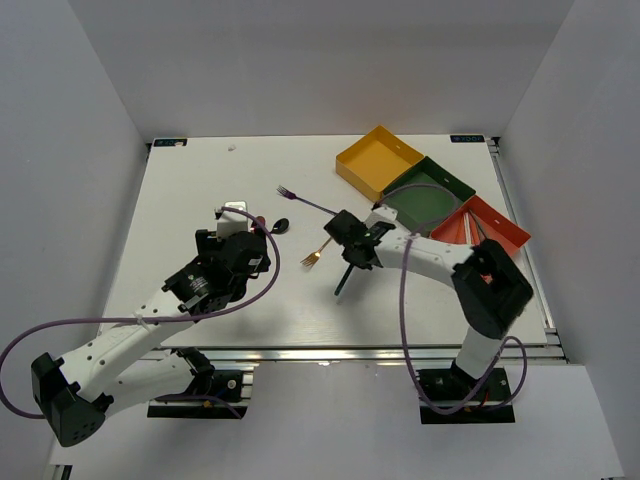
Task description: Sort the eating utensils into containers
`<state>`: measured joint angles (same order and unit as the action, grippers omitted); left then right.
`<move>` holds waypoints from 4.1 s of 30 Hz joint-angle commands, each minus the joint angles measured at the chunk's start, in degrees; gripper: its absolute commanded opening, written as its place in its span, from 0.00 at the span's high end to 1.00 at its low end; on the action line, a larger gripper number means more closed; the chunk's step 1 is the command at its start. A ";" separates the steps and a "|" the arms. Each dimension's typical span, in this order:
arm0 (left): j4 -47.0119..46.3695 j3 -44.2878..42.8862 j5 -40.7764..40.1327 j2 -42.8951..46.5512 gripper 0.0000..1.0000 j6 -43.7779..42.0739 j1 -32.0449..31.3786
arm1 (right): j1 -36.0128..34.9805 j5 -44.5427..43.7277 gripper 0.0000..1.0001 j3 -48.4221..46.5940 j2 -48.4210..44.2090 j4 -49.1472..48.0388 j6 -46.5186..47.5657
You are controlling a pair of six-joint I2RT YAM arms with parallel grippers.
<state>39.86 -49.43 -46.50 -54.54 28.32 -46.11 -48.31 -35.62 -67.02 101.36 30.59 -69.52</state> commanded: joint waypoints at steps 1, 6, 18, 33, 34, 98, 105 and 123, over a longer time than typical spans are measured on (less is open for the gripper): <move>-0.57 0.12 -1.05 0.84 0.02 0.16 0.23 | 1.55 2.54 1.00 1.45 -8.36 -7.98 13.38; -0.22 0.03 -2.19 1.19 0.02 0.51 0.23 | 7.09 7.41 1.00 1.11 -15.30 -12.39 28.97; -0.31 0.12 -2.28 -0.56 0.02 0.34 0.32 | 33.54 21.11 1.00 -17.94 -1.19 -10.20 62.73; -0.92 0.12 -0.17 -2.23 0.02 -0.54 0.23 | 42.25 27.36 0.60 -29.75 12.29 -8.35 63.90; -1.01 0.21 -0.08 -2.23 0.02 -0.63 0.32 | 42.16 27.79 0.47 -28.53 11.41 -8.53 63.28; -0.92 0.39 -0.35 2.86 0.02 -0.19 0.84 | 4.10 12.13 1.00 -10.33 -3.35 -10.01 31.34; -0.83 0.39 -0.52 2.51 0.02 -0.19 0.84 | 22.46 26.21 1.00 -13.04 -4.77 -13.10 54.91; -1.10 0.39 -0.61 0.14 0.02 -0.45 0.84 | 39.97 30.62 0.55 -21.13 7.19 -10.19 70.67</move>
<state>39.81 -49.19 -46.48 -54.22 28.03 -45.50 -8.71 -4.29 -85.71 109.80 20.32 0.82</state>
